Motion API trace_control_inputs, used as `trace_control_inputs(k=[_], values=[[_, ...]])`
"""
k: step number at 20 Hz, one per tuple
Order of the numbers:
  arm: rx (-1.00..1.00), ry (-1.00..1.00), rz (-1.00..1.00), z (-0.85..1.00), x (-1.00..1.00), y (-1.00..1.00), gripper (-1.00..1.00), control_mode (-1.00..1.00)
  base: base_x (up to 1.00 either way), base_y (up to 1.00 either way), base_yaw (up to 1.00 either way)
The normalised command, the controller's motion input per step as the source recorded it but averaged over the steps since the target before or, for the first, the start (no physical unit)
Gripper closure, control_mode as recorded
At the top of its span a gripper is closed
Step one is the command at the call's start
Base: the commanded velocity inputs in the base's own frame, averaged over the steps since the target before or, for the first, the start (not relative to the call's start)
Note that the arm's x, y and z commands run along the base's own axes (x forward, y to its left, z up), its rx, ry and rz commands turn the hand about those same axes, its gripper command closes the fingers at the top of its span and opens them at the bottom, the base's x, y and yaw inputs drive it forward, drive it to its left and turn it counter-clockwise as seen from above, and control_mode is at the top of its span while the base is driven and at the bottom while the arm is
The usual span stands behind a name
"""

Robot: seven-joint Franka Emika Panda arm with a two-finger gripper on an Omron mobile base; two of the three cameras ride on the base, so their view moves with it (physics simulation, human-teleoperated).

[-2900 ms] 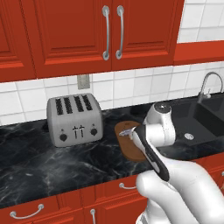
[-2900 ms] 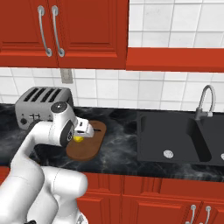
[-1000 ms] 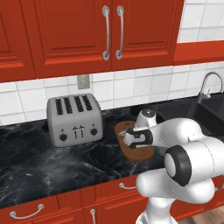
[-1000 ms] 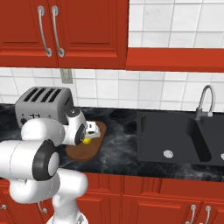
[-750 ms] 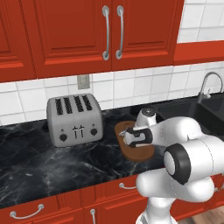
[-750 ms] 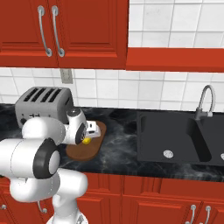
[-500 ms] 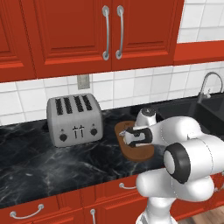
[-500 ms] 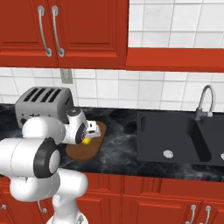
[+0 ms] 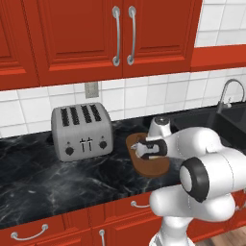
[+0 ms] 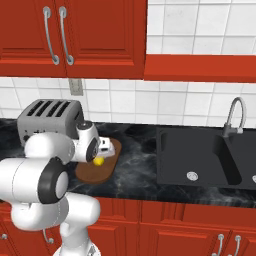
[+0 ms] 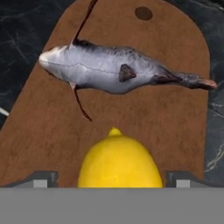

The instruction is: Retrieve a lemon from the fridge and place it on the cutting board with the fish.

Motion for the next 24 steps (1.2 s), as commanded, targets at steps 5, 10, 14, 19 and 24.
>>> trace_control_inputs(k=[5,10,14,19,24], values=[[-0.06,0.10,-0.04,0.41,0.00,0.03,-1.00,-1.00,0.00,0.00,0.00],[-0.03,0.09,-0.06,0.25,-0.05,0.01,-1.00,-1.00,0.00,0.00,0.00],[0.00,0.06,-0.11,0.16,-0.34,0.00,-1.00,-1.00,0.00,0.00,0.00],[0.03,0.02,-0.16,0.06,-0.54,0.00,-1.00,-1.00,0.00,0.00,0.00],[0.00,0.00,-0.16,0.11,-0.67,0.00,-1.00,-1.00,0.00,0.00,0.00]])
